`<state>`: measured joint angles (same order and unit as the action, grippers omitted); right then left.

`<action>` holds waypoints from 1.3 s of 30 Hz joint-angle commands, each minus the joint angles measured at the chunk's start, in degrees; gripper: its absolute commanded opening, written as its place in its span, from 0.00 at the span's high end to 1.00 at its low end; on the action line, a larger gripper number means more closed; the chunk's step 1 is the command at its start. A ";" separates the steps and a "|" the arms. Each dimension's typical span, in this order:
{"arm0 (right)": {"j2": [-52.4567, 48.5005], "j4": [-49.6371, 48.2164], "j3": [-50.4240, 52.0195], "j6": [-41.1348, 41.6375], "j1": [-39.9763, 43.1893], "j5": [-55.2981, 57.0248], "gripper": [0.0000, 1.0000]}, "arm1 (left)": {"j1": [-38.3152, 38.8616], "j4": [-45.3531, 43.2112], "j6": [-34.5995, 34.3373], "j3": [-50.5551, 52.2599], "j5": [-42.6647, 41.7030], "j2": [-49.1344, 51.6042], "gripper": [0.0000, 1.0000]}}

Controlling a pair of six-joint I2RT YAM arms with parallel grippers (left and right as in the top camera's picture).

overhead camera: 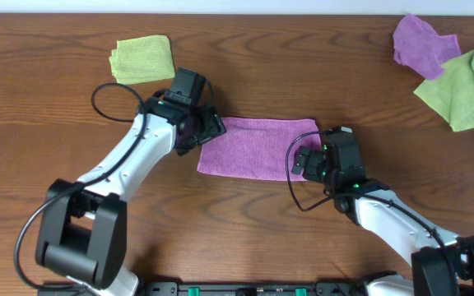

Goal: Fold the cloth
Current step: 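Release the cloth and reposition both grippers at its side edges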

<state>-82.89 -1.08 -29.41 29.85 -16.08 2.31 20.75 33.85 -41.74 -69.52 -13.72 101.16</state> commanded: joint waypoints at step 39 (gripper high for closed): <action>-1.16 4.48 -0.92 -0.76 0.46 0.04 0.28 | 1.77 -7.56 -5.05 -0.72 -0.39 11.98 0.21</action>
<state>-83.00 3.66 -29.52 29.36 -16.08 0.71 22.61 26.48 -46.54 -69.89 -14.63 111.22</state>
